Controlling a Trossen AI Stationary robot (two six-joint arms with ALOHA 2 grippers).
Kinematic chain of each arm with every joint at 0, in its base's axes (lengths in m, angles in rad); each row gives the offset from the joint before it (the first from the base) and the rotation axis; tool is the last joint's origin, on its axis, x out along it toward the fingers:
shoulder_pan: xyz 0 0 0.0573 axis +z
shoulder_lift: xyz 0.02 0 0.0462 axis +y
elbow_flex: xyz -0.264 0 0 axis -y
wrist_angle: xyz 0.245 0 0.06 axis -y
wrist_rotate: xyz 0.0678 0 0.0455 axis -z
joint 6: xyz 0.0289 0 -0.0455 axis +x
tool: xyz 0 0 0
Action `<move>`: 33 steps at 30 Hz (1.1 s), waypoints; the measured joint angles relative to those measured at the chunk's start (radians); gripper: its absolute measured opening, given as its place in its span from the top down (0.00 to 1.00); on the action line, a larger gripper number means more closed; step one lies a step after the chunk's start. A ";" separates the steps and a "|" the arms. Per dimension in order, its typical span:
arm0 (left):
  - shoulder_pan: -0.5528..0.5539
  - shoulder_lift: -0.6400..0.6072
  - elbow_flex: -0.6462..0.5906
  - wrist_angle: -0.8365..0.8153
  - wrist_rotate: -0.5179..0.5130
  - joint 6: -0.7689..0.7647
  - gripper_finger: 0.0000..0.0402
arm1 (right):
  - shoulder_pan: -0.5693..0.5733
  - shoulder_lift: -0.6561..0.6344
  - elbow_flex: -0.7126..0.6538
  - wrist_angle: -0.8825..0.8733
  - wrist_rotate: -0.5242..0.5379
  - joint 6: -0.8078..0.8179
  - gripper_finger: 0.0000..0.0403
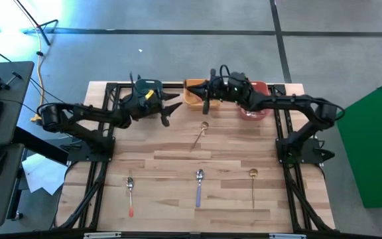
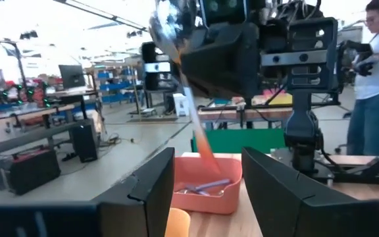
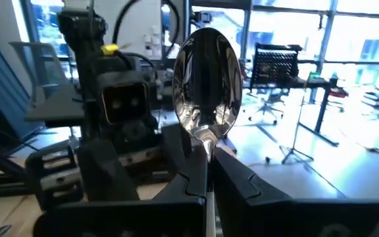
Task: Sort silverware by color (type)
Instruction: Put the right orange spoon into the blue bin
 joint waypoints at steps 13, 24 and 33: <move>0.039 0.001 0.048 -0.050 0.149 -0.092 0.58 | 0.022 0.106 0.075 0.044 -0.110 -0.016 1.00; -0.011 0.002 0.084 -0.050 0.223 -0.096 0.62 | 0.096 0.105 0.075 0.083 -0.110 -0.068 1.00; -0.042 0.002 0.084 -0.048 0.245 -0.051 0.97 | 0.136 0.105 0.075 0.084 -0.108 -0.095 1.00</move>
